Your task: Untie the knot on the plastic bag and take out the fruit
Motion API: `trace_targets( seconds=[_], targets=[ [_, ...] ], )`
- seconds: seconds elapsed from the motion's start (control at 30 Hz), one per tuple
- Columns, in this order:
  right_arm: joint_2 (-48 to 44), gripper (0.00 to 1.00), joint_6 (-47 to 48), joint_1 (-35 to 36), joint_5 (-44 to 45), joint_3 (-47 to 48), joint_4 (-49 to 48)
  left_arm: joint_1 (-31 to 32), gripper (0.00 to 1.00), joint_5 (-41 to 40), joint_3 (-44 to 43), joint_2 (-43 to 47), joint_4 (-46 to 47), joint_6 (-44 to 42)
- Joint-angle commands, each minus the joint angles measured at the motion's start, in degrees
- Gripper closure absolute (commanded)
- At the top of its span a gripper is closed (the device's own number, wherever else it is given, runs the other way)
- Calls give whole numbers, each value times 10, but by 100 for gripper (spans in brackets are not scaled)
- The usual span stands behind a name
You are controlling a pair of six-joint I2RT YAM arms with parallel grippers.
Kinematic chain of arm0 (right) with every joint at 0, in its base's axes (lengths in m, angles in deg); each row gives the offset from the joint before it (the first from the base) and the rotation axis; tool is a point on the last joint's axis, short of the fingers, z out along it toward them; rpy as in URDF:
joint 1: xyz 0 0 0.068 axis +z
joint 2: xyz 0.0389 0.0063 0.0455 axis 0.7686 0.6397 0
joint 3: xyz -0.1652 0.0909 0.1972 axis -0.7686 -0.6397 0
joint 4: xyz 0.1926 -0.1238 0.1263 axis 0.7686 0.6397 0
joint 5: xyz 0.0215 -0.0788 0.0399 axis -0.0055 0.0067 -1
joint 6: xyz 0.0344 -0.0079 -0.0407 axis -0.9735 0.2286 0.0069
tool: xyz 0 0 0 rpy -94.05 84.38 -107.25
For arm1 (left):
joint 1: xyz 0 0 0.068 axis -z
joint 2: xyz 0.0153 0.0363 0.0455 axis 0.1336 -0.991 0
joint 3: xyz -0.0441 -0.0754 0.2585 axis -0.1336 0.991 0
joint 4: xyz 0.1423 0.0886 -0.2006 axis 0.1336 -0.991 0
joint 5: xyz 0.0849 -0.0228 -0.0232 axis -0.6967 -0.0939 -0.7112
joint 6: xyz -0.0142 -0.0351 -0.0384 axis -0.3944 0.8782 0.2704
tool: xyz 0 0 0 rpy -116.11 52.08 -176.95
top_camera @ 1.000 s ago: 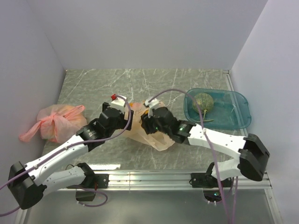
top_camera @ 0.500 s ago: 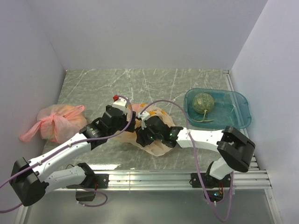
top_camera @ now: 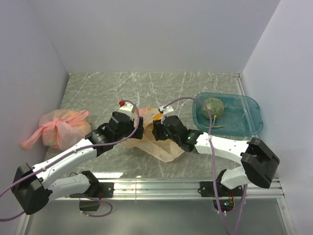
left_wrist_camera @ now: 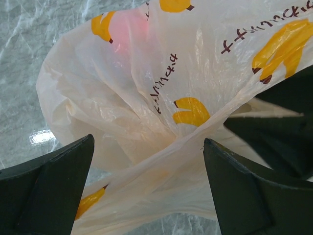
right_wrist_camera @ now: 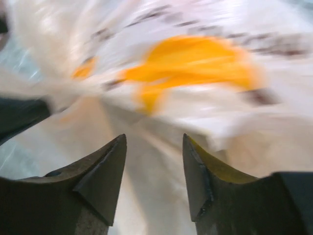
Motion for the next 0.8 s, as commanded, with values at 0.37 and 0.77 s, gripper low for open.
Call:
trace_targets(
  seconds=[0.37, 0.77],
  targets=[
    [152, 21, -65, -68, 64, 77, -21, 1, 1, 4, -19, -4, 4, -1],
    [205, 50, -32, -75, 53, 62, -125, 1, 1, 2, -20, -17, 5, -1]
  ],
)
